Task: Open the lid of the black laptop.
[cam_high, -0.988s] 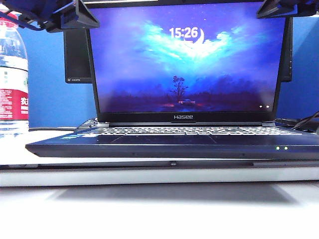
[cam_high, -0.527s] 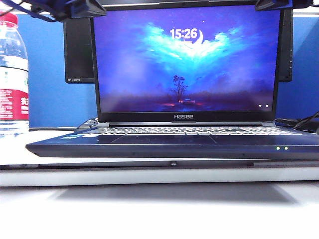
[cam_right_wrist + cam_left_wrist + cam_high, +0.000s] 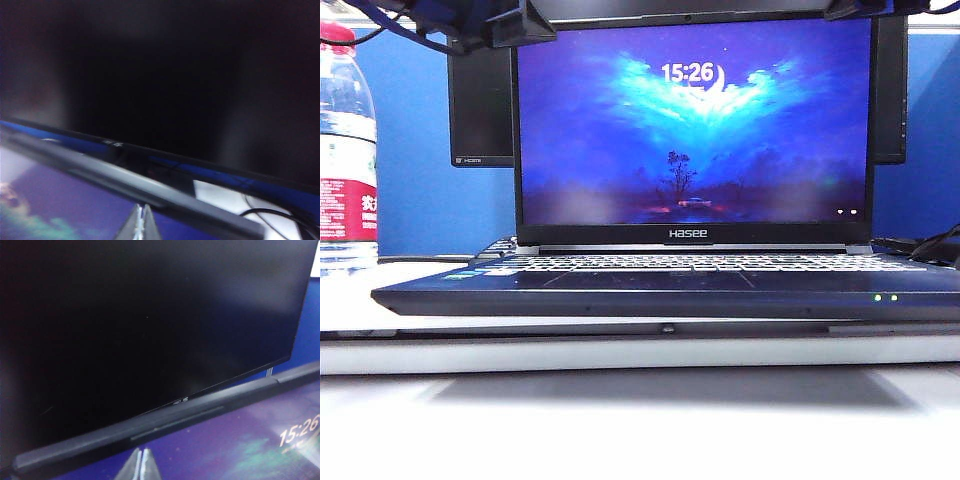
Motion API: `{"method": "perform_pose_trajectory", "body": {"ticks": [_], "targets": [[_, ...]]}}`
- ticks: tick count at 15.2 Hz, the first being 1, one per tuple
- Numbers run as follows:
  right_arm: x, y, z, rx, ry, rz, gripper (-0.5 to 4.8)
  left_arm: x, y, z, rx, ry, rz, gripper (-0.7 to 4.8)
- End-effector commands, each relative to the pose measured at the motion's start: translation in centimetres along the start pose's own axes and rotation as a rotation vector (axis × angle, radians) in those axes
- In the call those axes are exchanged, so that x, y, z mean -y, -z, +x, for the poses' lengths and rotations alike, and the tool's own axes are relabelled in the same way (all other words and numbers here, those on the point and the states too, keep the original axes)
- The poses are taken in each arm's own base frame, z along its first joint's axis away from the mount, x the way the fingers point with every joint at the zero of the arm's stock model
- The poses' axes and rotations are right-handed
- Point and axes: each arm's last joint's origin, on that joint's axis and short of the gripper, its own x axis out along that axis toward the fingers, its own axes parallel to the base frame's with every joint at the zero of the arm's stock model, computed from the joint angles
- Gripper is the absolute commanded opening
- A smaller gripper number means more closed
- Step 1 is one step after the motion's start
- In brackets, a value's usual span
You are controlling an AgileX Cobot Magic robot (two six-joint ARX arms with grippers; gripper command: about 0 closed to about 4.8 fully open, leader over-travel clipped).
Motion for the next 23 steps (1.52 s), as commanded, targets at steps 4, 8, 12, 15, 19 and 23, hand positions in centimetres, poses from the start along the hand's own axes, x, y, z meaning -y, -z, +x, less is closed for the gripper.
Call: {"method": "perform_pose_trajectory", "body": {"ticks": [4, 8, 12, 15, 19, 23], "targets": [[0.2, 0.0, 1.3, -0.010, -0.005, -0.005, -0.06, -2.0, 0.5, 0.2, -0.005, -0.065, 0.009, 0.21], [0.2, 0.6, 2.0, -0.028, -0.008, -0.002, -0.06, -2.4, 0.3, 0.2, 0.021, -0.040, 0.013, 0.21], [0.2, 0.7, 2.2, -0.034, -0.008, -0.001, -0.06, -2.3, 0.0, 0.2, 0.067, -0.002, 0.025, 0.21], [0.2, 0.8, 2.1, -0.037, -0.008, -0.001, -0.06, -2.3, 0.7, 0.6, 0.048, 0.002, 0.016, 0.21], [0.2, 0.8, 2.2, -0.036, -0.008, -0.001, -0.06, -2.4, 0.8, 0.7, 0.058, 0.002, 0.020, 0.21], [0.2, 1.1, 2.5, -0.040, -0.008, -0.001, -0.06, -2.6, 2.3, 2.1, 0.023, 0.019, -0.008, 0.21]]}}
